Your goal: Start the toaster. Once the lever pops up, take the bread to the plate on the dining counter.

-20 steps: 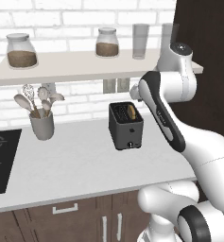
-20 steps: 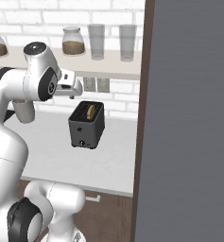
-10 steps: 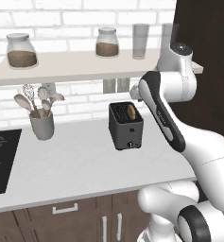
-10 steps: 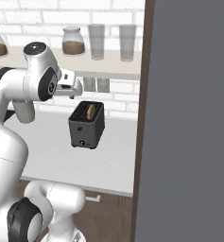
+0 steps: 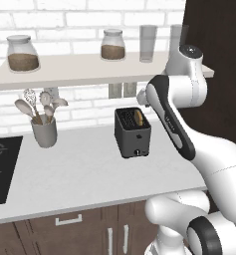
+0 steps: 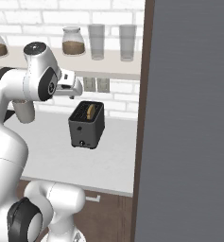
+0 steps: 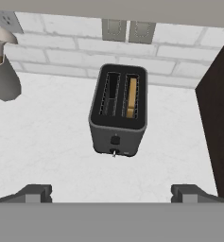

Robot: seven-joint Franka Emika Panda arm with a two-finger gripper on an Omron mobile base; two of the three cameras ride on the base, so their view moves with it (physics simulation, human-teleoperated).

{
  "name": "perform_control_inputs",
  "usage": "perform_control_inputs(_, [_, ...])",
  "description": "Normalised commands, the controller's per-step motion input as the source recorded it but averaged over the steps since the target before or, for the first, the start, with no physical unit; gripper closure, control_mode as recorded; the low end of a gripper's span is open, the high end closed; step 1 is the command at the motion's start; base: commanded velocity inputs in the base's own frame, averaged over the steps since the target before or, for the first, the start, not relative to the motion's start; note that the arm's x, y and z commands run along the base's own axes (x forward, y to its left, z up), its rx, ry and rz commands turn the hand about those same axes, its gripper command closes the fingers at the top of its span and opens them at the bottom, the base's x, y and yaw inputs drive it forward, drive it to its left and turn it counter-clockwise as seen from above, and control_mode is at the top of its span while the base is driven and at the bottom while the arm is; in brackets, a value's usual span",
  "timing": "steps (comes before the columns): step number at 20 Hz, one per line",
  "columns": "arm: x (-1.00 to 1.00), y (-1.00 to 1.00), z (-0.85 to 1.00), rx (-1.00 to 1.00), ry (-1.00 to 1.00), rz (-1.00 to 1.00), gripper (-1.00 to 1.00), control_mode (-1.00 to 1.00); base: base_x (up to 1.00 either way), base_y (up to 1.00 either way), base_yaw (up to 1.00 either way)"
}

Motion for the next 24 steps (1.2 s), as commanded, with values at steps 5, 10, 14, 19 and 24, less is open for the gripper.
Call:
perform_control_inputs(5, [0.0,0.0,0.0,0.0,0.0,0.0,-1.0,-1.0,0.0,0.0,0.0])
perform_control_inputs(10, [0.0,0.0,0.0,0.0,0.0,0.0,-1.0,-1.0,0.0,0.0,0.0])
perform_control_inputs(14, [0.0,0.0,0.0,0.0,0.0,0.0,-1.0,-1.0,0.0,0.0,0.0])
perform_control_inputs(19, [0.0,0.0,0.0,0.0,0.0,0.0,-1.0,-1.0,0.0,0.0,0.0])
perform_control_inputs(24, [-0.24,-0.01,0.0,0.0,-0.01,0.0,-1.0,-1.0,0.0,0.0,0.0])
